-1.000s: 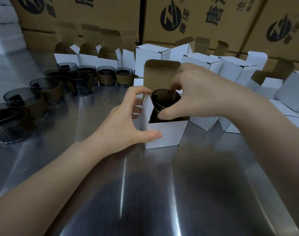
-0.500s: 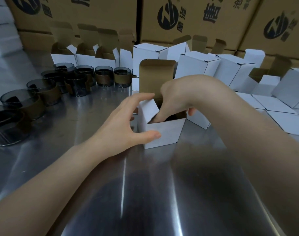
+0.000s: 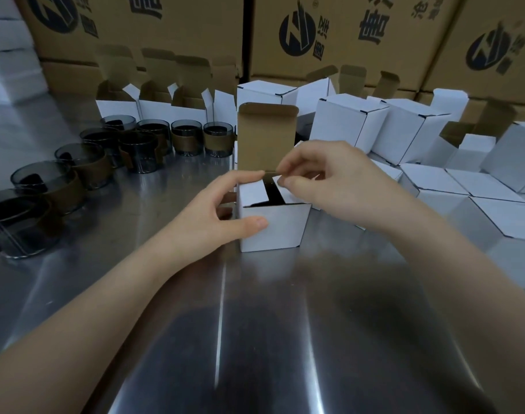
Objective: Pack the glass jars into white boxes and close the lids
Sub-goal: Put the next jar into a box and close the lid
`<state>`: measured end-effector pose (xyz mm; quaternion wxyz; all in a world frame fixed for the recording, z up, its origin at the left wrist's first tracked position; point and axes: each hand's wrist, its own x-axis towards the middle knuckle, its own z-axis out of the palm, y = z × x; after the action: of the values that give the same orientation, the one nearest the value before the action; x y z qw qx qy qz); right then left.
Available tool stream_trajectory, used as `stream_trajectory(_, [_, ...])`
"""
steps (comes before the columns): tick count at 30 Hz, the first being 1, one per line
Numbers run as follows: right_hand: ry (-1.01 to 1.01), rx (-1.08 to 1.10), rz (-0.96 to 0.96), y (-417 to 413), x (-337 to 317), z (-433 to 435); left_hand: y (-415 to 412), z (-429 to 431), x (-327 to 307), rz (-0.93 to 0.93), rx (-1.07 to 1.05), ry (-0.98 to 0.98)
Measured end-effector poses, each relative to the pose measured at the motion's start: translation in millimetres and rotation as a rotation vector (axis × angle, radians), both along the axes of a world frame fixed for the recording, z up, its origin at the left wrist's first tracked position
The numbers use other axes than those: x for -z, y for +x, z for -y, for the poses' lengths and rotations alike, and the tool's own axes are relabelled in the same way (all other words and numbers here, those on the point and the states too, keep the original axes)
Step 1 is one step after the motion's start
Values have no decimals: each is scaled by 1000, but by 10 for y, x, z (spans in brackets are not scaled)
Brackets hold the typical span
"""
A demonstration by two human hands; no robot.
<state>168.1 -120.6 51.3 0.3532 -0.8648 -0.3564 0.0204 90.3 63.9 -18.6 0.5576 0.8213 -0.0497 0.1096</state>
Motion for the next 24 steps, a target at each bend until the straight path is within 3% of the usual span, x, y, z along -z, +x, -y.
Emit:
stream_trajectory(5, [250,51,-211,66,111,37,23,118,-49,54,-150,-116])
stream_trajectory(12, [364,6,-366,205,96,9,74,216,-24,207,-207,-359])
stream_trajectory(19, [520,-13,-375,197,135,80,52,184,-30,302,-186,-204])
stream_trajectory(24, [539,-109,-298,190,202,146,3,173,-55,308,-154,-232])
